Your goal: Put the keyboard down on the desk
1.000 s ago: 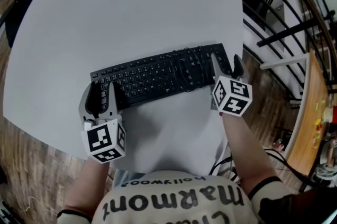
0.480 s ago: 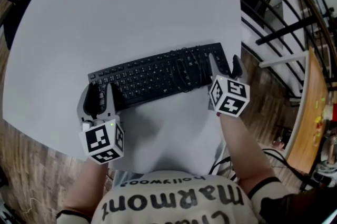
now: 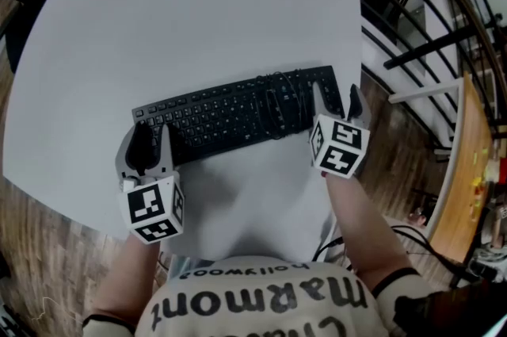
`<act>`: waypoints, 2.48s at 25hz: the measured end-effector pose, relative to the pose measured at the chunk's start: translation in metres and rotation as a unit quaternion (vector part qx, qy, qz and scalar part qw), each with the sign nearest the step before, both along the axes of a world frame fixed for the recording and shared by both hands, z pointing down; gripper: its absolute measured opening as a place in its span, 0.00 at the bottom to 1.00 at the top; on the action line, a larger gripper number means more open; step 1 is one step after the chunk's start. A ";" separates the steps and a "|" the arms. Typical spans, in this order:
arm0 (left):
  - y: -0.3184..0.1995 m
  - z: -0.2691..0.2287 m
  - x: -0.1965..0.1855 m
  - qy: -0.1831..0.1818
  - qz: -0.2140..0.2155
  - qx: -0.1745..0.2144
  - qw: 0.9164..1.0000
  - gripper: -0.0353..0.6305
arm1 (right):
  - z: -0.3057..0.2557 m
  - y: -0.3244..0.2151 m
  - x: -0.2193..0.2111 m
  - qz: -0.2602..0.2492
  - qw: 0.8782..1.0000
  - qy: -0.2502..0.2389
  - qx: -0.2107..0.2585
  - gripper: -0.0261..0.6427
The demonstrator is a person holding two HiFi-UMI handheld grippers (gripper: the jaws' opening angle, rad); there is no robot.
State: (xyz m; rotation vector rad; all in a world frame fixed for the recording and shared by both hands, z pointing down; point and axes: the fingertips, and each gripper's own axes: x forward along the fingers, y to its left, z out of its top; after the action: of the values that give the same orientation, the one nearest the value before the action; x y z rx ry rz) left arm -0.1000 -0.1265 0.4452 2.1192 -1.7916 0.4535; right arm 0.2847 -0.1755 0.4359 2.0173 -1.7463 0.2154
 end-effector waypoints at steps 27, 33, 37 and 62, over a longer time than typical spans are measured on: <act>0.001 0.004 0.008 -0.024 0.055 -0.017 0.998 0.27 | 0.003 -0.001 -0.002 -0.008 1.000 -0.007 -0.014 0.55; 0.003 -0.002 -0.001 -0.026 0.053 -0.023 0.998 0.16 | 0.008 -0.002 -0.004 -0.008 1.000 -0.021 -0.019 0.52; 0.012 -0.025 0.008 0.077 0.076 -0.024 0.994 0.08 | 0.010 0.000 -0.003 -0.010 0.999 -0.026 -0.019 0.51; 0.088 -0.055 0.069 0.150 0.297 -0.127 0.934 0.06 | 0.020 -0.004 -0.035 -0.038 0.995 -0.022 -0.094 0.11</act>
State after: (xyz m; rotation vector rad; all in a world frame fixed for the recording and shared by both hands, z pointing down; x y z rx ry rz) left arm -0.0314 -0.0380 0.3905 2.3524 -0.8565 0.4408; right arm 0.2492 -0.1795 0.4557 1.8211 -1.7560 0.3863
